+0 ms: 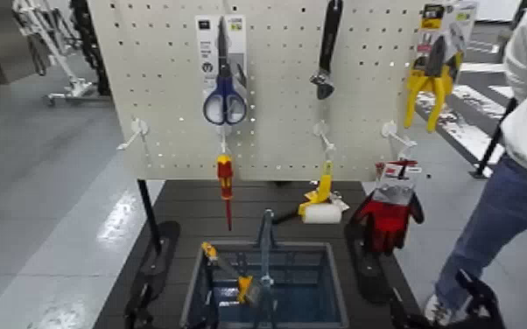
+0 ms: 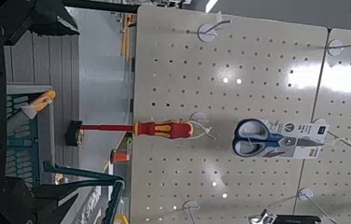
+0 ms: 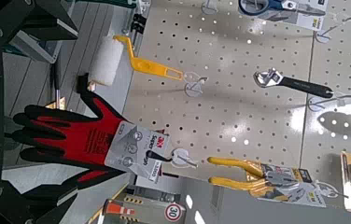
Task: Put the red colored gloves into the crate.
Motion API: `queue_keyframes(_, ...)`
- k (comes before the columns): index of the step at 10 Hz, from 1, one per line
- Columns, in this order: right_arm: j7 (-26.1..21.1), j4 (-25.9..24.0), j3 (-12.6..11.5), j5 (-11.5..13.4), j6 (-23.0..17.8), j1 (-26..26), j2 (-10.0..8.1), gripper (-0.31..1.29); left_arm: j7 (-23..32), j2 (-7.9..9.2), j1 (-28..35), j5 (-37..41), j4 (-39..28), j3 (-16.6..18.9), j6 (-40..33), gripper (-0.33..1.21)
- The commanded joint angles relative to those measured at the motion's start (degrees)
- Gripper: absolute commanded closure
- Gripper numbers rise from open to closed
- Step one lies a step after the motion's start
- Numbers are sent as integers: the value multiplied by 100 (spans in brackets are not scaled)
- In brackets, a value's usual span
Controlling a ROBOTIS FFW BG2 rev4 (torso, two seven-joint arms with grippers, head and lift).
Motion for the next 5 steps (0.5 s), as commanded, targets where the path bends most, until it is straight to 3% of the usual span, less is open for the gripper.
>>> queue_keyframes(1, 18, -34, -79, -36, 8, 2, 7, 14, -17, -527, 7, 4, -4, 11, 6, 11)
queue_keyframes(3, 70, -42, -211, -97, 17, -33, 25, 14, -26, -536, -2, 12, 5, 11, 15, 11)
queue_keyframes(5, 237, -7, -624, -501, 316, -279, 78, 14, -52, -554, -2, 56, 14, 11, 41, 11)
